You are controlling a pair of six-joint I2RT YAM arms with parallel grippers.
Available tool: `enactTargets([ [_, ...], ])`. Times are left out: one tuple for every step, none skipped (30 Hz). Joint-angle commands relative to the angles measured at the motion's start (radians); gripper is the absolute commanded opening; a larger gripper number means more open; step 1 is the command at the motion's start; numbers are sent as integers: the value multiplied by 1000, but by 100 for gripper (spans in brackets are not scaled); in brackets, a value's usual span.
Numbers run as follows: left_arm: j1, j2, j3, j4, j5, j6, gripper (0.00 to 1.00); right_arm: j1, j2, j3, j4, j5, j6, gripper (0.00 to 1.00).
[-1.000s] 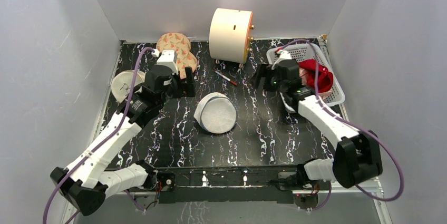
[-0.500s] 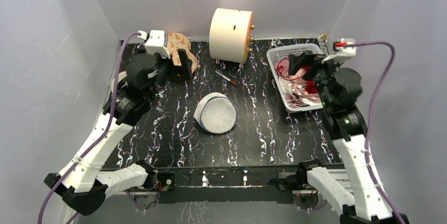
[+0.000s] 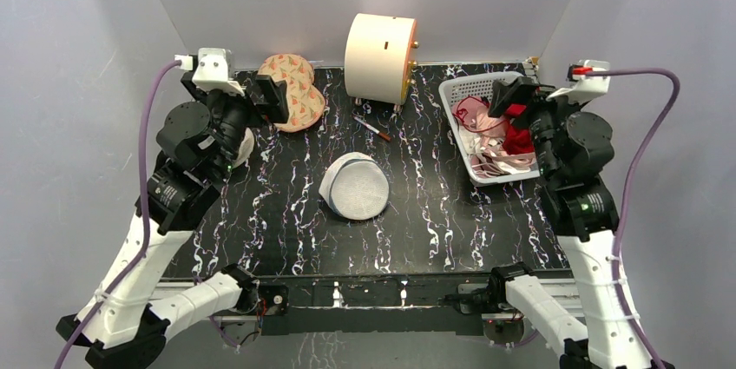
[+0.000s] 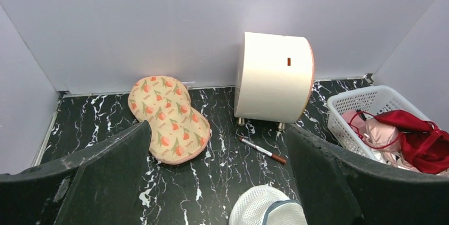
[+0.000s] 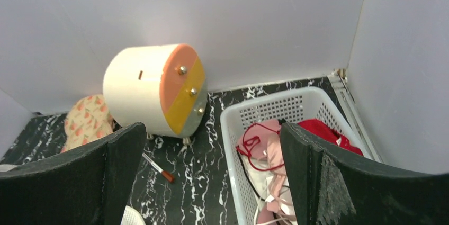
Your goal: Unzip the laundry bag and remove the bra
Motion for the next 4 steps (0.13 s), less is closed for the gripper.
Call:
enactTargets([
  [4, 9, -2, 16, -15, 7, 98, 1, 36, 63, -29, 41, 14, 98],
  [4, 12, -4, 16, -10, 4, 98, 1, 28, 49, -22, 29, 7, 98],
  [4, 15, -3, 15, -6, 1, 98, 1, 21, 31, 2, 30, 2, 98],
  [4, 18, -2, 14, -2, -2, 98, 1, 10, 19, 12, 44, 7, 98],
])
